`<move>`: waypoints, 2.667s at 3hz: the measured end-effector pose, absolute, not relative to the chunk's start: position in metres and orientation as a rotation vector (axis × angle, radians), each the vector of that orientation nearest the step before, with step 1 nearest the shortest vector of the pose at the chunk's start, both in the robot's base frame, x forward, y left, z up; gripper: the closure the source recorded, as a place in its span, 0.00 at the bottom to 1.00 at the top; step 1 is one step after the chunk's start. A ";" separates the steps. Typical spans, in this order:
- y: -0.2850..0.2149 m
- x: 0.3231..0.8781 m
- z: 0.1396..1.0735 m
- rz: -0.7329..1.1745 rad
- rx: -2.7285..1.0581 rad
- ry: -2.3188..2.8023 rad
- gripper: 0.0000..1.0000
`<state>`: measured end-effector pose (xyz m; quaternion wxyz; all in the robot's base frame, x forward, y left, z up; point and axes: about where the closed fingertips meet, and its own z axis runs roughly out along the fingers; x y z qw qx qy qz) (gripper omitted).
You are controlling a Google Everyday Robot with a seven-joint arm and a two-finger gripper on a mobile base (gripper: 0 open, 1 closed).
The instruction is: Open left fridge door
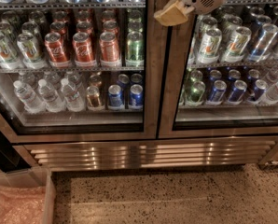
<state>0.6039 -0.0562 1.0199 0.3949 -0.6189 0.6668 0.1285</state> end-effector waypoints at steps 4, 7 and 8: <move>-0.062 0.581 1.023 0.357 -1.551 1.680 1.00; -0.062 0.579 1.025 0.357 -1.551 1.680 0.51; -0.062 0.579 1.025 0.357 -1.551 1.680 0.54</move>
Offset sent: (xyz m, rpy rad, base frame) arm -0.2121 -0.0356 0.0147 0.3638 0.0354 -0.0326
